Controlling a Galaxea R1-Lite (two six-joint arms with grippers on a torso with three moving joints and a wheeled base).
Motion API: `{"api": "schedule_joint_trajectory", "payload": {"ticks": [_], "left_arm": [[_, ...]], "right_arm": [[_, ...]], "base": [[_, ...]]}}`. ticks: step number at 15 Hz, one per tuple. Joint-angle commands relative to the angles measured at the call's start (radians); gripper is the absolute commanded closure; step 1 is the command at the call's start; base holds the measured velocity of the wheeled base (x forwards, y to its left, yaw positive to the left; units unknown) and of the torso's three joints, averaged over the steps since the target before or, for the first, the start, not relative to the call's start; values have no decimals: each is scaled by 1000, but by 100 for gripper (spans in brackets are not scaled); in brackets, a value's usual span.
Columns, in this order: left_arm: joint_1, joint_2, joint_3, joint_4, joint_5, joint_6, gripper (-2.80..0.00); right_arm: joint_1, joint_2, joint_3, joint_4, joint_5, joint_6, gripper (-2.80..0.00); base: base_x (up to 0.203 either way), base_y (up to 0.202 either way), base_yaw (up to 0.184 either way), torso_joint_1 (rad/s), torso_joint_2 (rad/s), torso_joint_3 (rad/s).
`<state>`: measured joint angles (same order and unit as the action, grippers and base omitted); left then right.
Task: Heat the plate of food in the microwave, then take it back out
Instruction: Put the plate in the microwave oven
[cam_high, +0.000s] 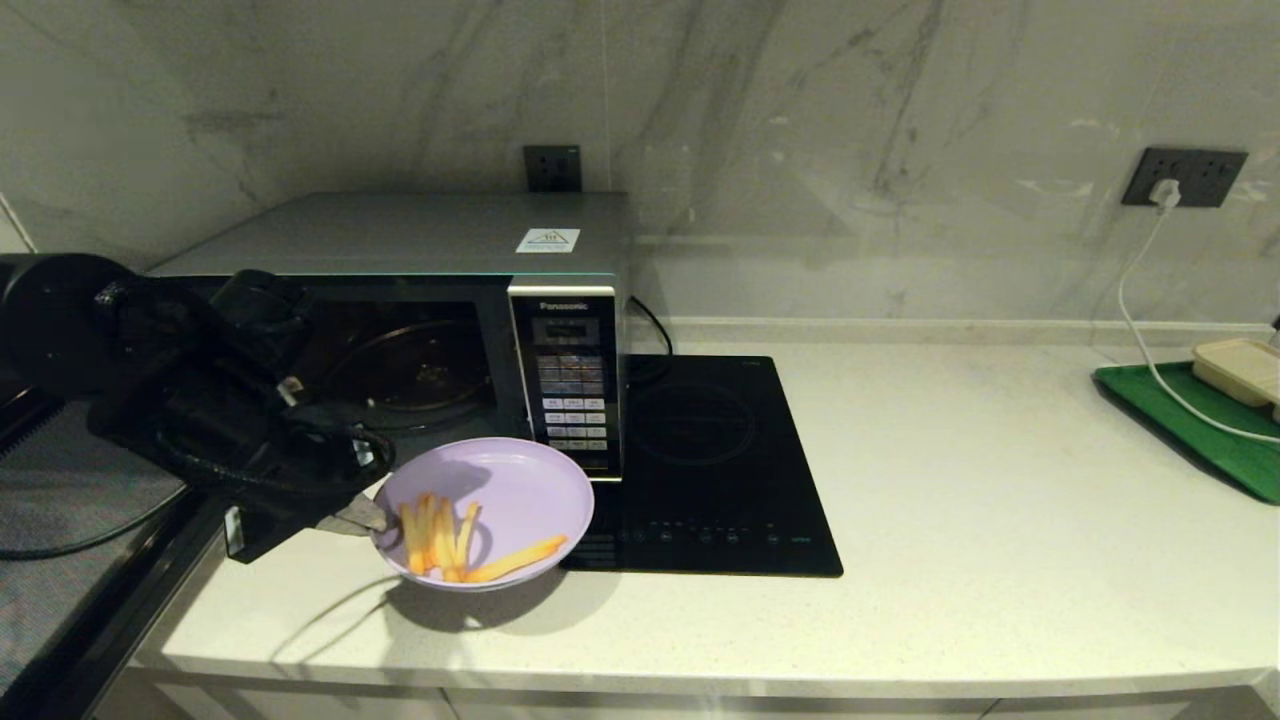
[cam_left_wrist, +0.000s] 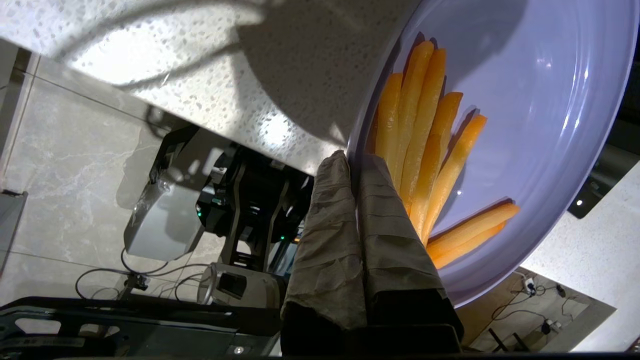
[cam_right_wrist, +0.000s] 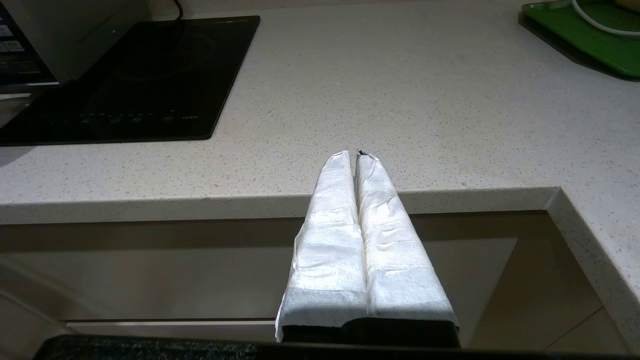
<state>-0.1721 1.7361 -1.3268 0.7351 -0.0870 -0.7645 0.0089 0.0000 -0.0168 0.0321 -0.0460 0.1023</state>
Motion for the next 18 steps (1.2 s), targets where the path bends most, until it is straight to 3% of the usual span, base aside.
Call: {"api": "schedule_joint_trajectory", "payload": {"ticks": [1, 4, 7, 12, 18], "left_arm": [[2, -35, 37, 2, 0, -4, 0], [60, -41, 85, -32, -21, 2, 0], [126, -69, 128, -47, -58, 56, 0], [209, -74, 124, -75, -81, 97, 0], [272, -22, 106, -131, -102, 102, 0]], "right_arm": [[0, 0, 0, 0, 0, 0, 0], [0, 0, 0, 0, 0, 0, 0], [0, 0, 0, 0, 0, 0, 0], [0, 0, 0, 0, 0, 0, 0], [0, 0, 0, 0, 0, 0, 0]], "base": [[0, 0, 0, 0, 0, 0], [0, 0, 0, 0, 0, 0], [0, 0, 0, 0, 0, 0], [0, 0, 0, 0, 0, 0], [0, 0, 0, 0, 0, 0]]}}
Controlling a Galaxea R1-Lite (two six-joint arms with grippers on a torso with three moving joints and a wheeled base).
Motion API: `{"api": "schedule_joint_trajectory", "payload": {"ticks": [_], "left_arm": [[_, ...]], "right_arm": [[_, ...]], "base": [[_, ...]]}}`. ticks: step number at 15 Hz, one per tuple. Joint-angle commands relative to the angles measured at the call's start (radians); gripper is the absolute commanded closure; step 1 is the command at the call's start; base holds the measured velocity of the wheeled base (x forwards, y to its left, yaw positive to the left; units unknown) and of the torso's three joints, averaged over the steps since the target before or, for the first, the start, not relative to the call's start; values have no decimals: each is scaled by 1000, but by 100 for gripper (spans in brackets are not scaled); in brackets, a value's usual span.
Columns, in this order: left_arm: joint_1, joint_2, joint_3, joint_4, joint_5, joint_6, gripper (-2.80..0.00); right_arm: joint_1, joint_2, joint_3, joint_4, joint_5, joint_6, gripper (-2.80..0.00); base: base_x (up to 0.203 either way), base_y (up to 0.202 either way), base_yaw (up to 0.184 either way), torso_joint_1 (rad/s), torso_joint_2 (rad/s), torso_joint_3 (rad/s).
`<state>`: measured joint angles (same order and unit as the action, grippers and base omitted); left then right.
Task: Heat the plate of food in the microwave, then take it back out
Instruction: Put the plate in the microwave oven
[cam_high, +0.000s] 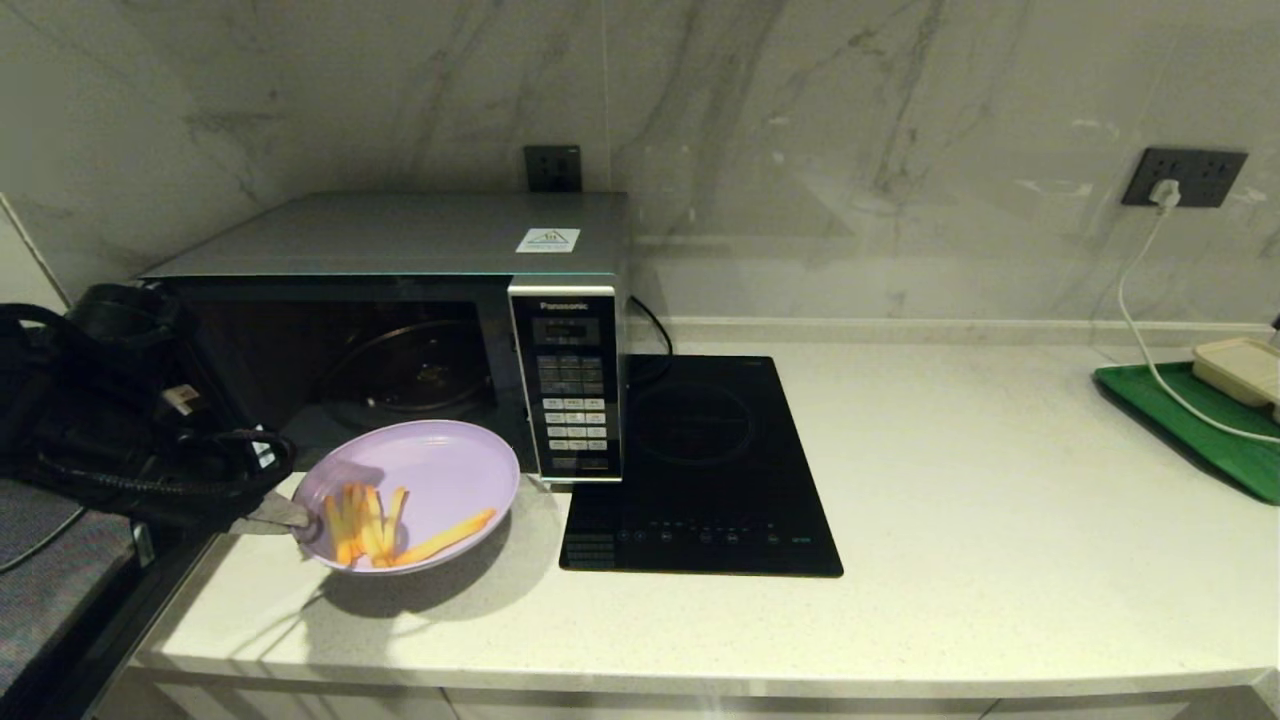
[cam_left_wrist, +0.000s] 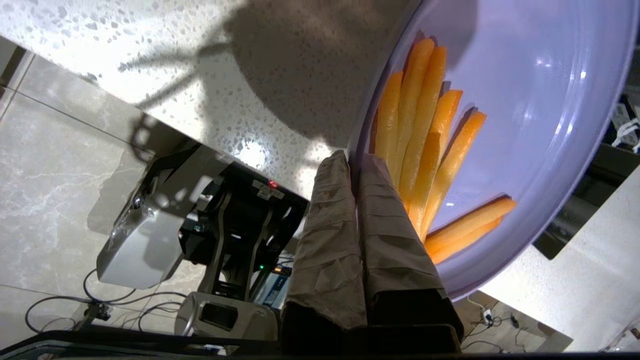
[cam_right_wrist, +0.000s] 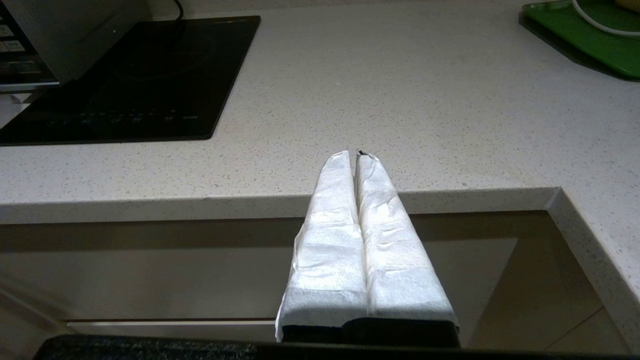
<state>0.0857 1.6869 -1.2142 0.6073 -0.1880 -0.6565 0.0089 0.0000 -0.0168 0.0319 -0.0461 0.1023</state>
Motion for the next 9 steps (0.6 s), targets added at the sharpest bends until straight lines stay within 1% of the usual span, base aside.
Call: {"api": "schedule_joint_trajectory", "payload": {"ticks": [1, 9], "left_arm": [[28, 43, -18, -13, -2, -6, 0], [85, 157, -140, -15, -4, -35, 0]], "right_arm": [[0, 0, 0, 0, 0, 0, 0], [0, 0, 0, 0, 0, 0, 0]], "base": [[0, 0, 0, 0, 0, 0], [0, 0, 0, 0, 0, 0]]}}
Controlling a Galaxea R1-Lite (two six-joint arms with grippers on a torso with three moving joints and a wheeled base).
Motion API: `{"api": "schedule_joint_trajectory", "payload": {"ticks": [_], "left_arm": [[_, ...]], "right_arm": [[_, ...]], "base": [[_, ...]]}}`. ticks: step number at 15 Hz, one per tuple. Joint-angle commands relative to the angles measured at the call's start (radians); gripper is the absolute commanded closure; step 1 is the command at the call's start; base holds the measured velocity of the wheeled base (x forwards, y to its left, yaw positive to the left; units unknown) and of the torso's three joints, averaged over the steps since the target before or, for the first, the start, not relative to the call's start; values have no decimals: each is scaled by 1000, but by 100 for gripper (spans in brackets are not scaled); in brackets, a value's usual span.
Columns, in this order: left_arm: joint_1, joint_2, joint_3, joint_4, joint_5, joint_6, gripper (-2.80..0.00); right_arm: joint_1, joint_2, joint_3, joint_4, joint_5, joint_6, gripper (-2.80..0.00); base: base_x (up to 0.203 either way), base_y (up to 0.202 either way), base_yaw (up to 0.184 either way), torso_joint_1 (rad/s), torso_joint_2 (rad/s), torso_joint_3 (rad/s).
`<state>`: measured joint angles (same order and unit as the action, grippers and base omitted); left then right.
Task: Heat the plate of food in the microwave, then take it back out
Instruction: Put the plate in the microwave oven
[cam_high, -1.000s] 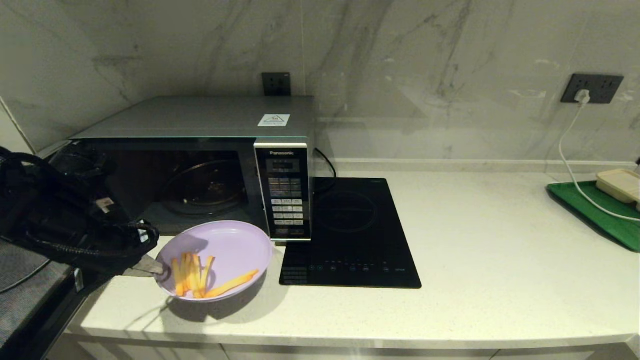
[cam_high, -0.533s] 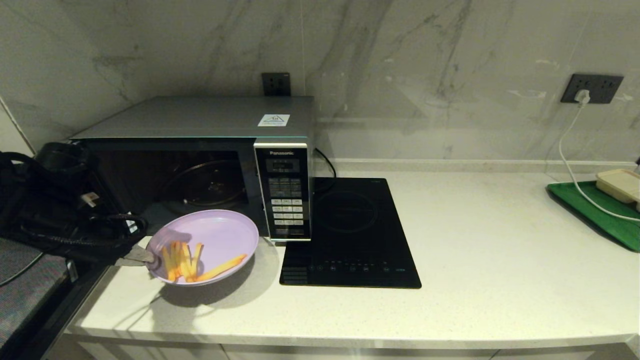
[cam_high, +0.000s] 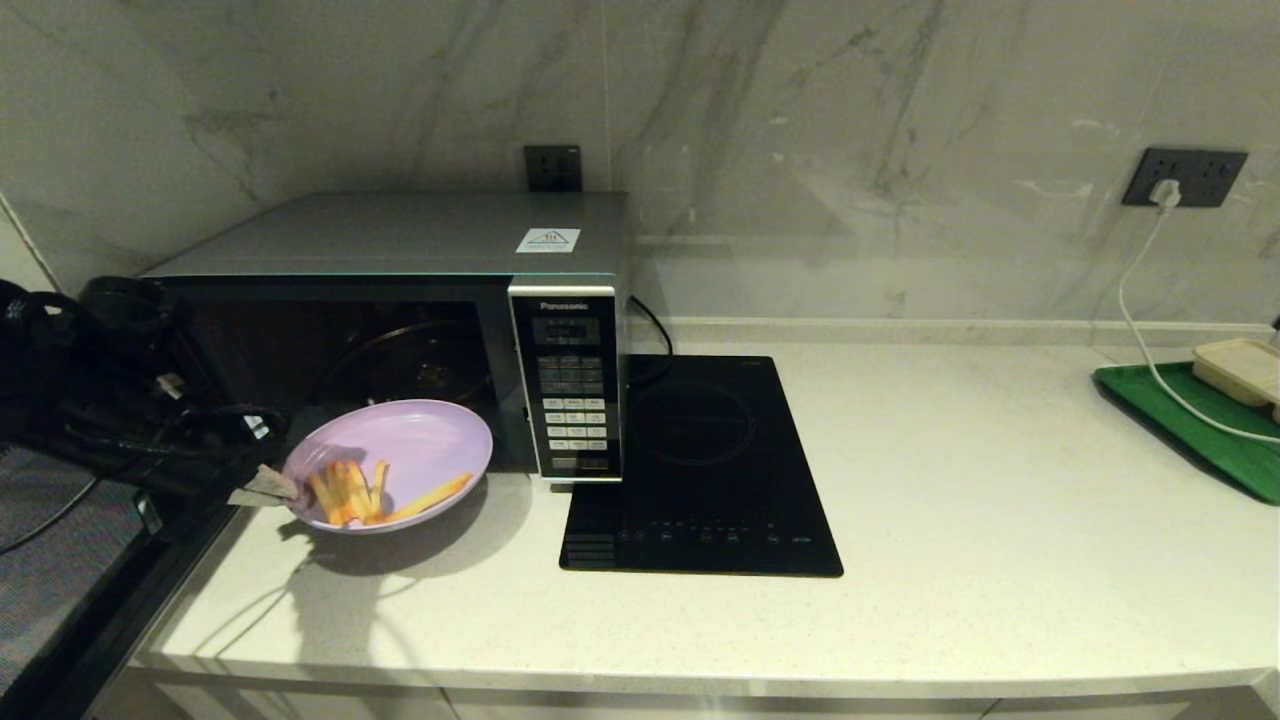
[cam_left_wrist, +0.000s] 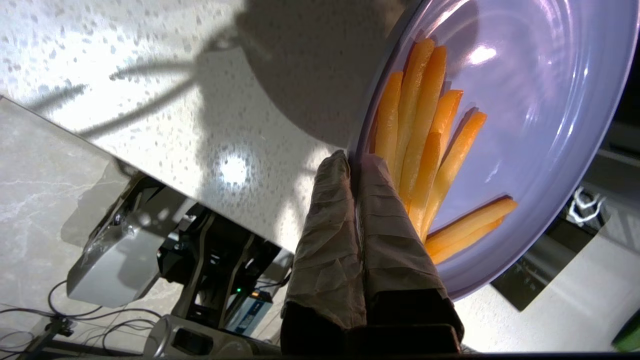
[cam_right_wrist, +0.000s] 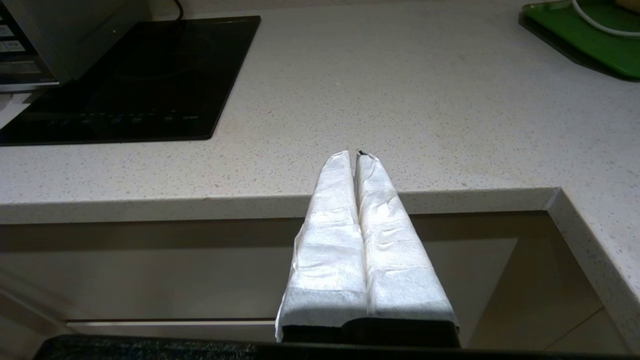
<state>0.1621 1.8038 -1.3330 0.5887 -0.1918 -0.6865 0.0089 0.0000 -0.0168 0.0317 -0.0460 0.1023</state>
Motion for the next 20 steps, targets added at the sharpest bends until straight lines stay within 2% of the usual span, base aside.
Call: {"api": "schedule_joint_trajectory", "payload": {"ticks": [1, 2, 6, 15, 18, 20], "left_arm": [[14, 55, -38, 3, 0, -13, 0], [18, 66, -51, 0, -2, -33, 0], [22, 100, -54, -45, -23, -49, 0], [22, 145, -61, -192, -25, -190, 0], [22, 178, -81, -243, -23, -259, 0], [20, 188, -83, -250, -23, -267, 0]], "right_arm": [[0, 0, 0, 1, 0, 0, 0], [0, 0, 0, 1, 0, 0, 0], [0, 0, 0, 1, 0, 0, 0], [0, 0, 0, 1, 0, 0, 0], [0, 0, 0, 1, 0, 0, 0], [0, 0, 0, 1, 0, 0, 0]], "base": [[0, 0, 0, 0, 0, 0], [0, 0, 0, 0, 0, 0], [0, 0, 0, 0, 0, 0], [0, 0, 0, 0, 0, 0], [0, 0, 0, 0, 0, 0], [0, 0, 0, 0, 0, 0]]}}
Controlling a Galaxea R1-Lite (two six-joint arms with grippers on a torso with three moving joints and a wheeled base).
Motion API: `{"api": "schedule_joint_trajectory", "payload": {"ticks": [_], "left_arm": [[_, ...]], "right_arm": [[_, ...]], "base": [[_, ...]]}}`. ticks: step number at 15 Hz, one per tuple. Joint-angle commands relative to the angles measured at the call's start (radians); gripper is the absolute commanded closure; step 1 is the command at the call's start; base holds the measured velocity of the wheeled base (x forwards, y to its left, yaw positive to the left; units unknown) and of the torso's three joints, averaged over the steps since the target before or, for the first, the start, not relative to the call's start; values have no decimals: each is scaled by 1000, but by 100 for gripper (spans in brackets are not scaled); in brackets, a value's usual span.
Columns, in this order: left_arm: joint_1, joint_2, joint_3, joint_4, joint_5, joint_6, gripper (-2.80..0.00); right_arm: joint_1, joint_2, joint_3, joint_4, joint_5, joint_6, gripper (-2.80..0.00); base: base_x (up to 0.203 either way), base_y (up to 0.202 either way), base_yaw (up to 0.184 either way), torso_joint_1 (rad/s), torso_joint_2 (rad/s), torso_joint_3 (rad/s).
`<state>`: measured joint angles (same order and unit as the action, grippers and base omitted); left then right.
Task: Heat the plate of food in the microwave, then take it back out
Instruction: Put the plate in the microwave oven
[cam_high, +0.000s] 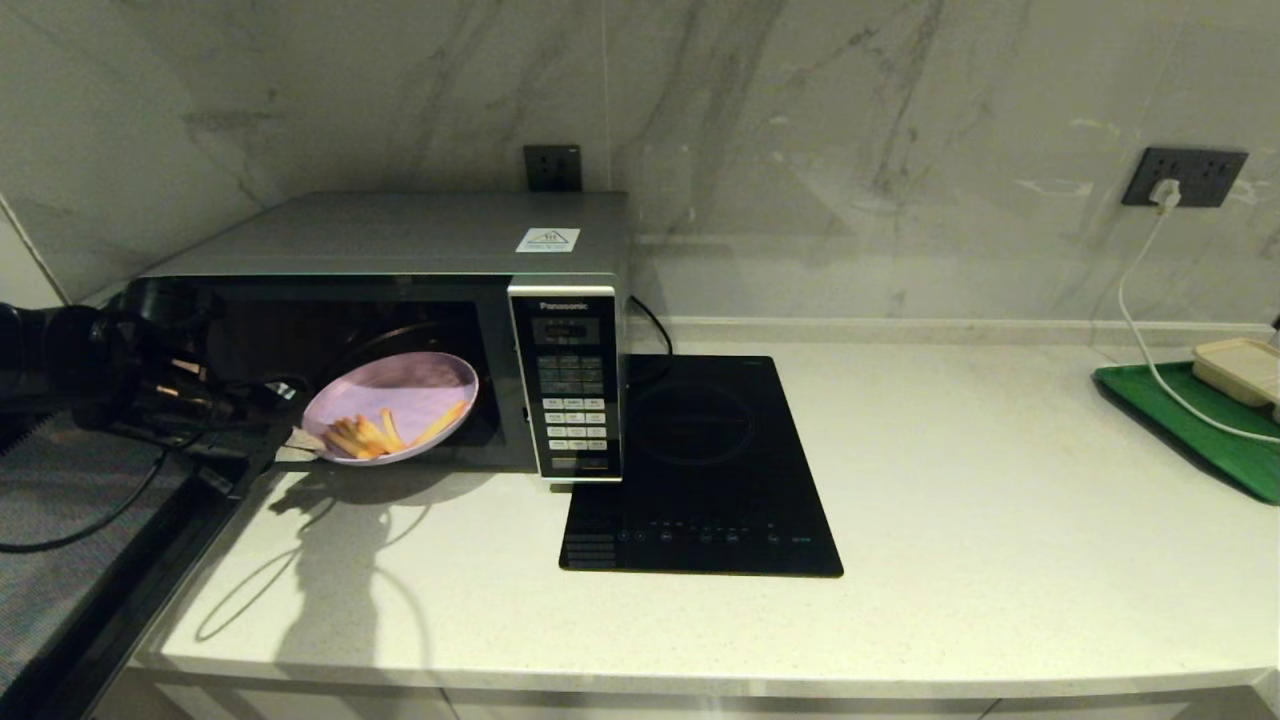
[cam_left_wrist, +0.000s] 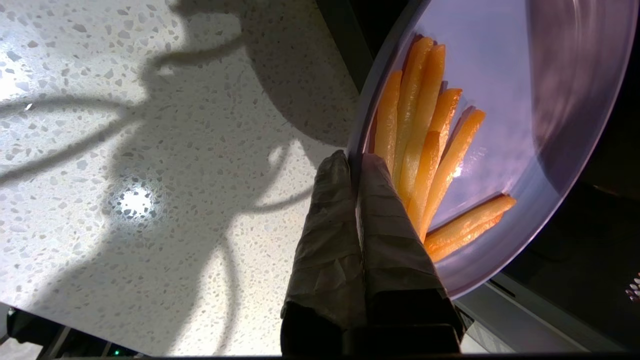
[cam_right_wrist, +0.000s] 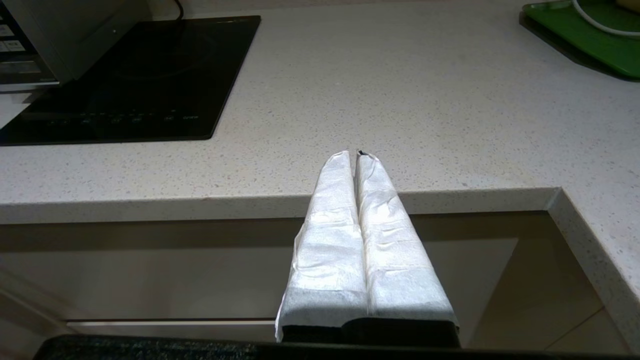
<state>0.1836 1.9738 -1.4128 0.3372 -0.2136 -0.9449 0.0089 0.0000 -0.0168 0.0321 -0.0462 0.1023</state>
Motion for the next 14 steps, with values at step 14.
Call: {"api": "schedule_joint_trajectory", "payload": {"ticks": [14], "left_arm": [[-38, 82, -172, 2, 6, -56, 0]], "right_arm": [[0, 0, 0, 0, 0, 0, 0]], "base": [[0, 0, 0, 0, 0, 0]]}}
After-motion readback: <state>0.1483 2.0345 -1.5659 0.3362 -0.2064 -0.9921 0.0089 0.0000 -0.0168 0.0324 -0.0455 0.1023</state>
